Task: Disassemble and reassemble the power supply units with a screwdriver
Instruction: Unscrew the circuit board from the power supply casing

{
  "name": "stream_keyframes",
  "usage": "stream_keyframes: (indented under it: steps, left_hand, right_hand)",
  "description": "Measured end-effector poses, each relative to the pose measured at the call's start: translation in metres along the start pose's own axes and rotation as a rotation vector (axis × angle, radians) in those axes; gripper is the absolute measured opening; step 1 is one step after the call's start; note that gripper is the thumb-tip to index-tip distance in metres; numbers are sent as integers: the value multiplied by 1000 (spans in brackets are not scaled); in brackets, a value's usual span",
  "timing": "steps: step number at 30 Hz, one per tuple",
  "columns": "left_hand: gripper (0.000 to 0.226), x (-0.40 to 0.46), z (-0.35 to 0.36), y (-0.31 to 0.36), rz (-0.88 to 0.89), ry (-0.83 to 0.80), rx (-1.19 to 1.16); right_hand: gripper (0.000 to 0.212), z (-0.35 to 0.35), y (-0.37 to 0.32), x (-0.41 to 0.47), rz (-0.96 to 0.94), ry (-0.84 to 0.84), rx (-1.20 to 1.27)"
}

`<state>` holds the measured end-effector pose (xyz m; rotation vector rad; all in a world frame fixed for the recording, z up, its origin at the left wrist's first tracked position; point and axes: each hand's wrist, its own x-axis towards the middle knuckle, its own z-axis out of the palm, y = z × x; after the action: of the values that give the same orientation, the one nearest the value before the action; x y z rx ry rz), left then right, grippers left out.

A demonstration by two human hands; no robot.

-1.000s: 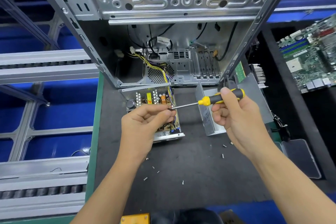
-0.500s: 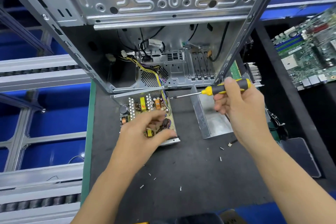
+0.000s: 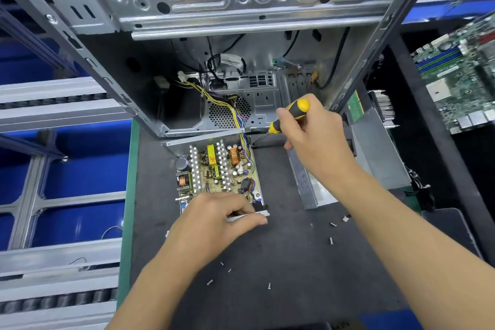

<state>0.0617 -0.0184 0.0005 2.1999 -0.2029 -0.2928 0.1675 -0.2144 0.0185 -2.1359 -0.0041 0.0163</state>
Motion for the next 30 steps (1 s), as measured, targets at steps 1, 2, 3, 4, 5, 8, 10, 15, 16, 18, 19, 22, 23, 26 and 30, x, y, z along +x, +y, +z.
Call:
stream_keyframes:
  steps: [1, 2, 3, 4, 5, 8, 10, 15, 16, 18, 19, 22, 23, 26, 30]
  left_hand:
    - [40, 0, 0, 0, -1, -1, -1]
    - [40, 0, 0, -1, -2, -1, 0]
    - [40, 0, 0, -1, -1, 0, 2]
    - [40, 1, 1, -2, 3, 0, 4]
    - [41, 1, 1, -2, 8, 0, 6]
    - [41, 1, 1, -2, 18, -2, 7]
    - [41, 1, 1, -2, 19, -1, 6]
    - [40, 1, 0, -2, 27, -4, 9]
    - [40, 1, 0, -1, 29, -5, 8]
    - [40, 0, 0, -1, 19, -3, 5]
    - [40, 0, 0, -1, 15, -1, 5]
    - [39, 0, -1, 1, 27, -4, 11]
    - [37, 0, -1, 1, 29, -3, 13]
    - [28, 1, -1, 2, 27, 3, 21]
    - [30, 0, -1, 4, 26, 3, 13]
  right_hand:
    - [25, 1, 1, 1, 9, 3, 5]
    - [26, 1, 2, 1, 15, 5, 10]
    - [26, 2, 2, 2, 18, 5, 12]
    - [27, 2, 2, 2, 18, 4, 9]
    - [27, 3, 3, 3, 15, 2, 5]
    - [26, 3, 3, 4, -5, -6, 4]
    - [27, 4, 4, 4, -12, -12, 0]
    - [24, 5, 5, 3, -34, -21, -10]
    - [24, 6, 4, 3, -35, -25, -9]
    - [23, 6, 4, 2, -41, -28, -9]
    - [23, 7, 4, 2, -48, -28, -10]
    - [24, 7, 2, 2, -68, -34, -39]
    - [25, 6, 2, 2, -77, -43, -63]
    - [27, 7, 0, 2, -99, -63, -102]
    - [28, 7, -2, 1, -124, -76, -121]
